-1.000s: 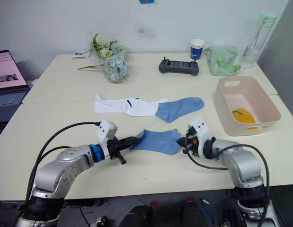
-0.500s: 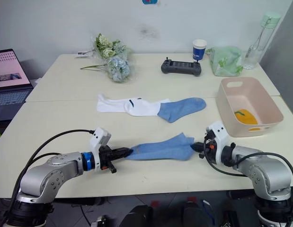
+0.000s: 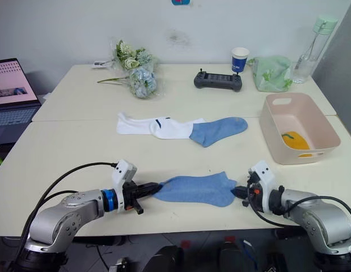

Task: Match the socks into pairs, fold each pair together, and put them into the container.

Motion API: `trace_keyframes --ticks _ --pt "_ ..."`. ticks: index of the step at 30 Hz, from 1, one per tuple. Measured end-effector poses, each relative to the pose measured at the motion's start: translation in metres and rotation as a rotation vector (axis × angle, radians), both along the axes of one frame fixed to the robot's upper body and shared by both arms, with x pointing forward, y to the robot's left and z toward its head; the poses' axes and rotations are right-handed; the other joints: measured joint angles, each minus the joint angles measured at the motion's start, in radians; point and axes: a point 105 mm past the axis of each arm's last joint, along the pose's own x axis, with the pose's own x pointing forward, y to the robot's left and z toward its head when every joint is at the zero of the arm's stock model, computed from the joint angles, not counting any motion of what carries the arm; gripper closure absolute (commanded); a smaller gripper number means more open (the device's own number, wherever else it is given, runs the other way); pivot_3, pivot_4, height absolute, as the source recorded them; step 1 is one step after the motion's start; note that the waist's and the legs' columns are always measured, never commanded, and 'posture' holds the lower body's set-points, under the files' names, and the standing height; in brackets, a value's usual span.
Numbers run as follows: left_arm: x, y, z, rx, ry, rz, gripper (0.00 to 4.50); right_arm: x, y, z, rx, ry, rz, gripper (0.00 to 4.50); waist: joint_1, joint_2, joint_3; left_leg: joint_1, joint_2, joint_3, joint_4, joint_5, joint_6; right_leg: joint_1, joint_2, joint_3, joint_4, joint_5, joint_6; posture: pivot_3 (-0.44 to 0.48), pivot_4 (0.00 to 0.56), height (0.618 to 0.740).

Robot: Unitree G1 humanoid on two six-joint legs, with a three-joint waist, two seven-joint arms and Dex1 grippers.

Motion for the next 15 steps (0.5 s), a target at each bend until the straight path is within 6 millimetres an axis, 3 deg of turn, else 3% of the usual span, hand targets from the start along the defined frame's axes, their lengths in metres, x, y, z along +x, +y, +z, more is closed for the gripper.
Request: trace_keyframes --ticks 6,10,14,15 --pt "-0.002 -0.002 -0.002 0.013 -0.018 0.010 4.50 0.001 -0.001 -0.001 -0.010 -0.014 -0.017 4.47 0.000 0.000 0.000 0.000 0.000 0.000 0.000 0.000 0.000 0.001 0.000 0.000 0.000 0.000 0.000 0.000 0.150 0.740" --pt "0.000 -0.004 -0.001 0.012 -0.046 0.011 3.64 0.001 -0.002 0.000 -0.025 -0.018 -0.006 3.57 0.000 0.000 0.000 0.000 0.000 0.000 0.000 0.000 0.000 0.001 0.000 0.000 -0.001 0.000 0.000 0.000 0.150 0.740" --pt "0.003 0.008 0.009 0.014 -0.099 0.036 2.38 0.007 -0.013 0.010 -0.075 -0.076 0.024 2.19 0.000 0.000 0.000 0.000 0.000 0.000 0.000 0.000 0.000 0.001 0.000 0.000 -0.001 0.000 0.000 0.000 0.150 0.740" --pt "0.005 0.013 0.014 0.024 -0.127 0.040 2.03 0.009 -0.016 0.016 -0.089 -0.101 0.046 2.15 0.000 0.000 0.000 0.000 0.000 0.000 0.000 0.000 0.000 0.001 0.000 -0.001 -0.001 0.000 0.000 0.000 0.150 0.740"
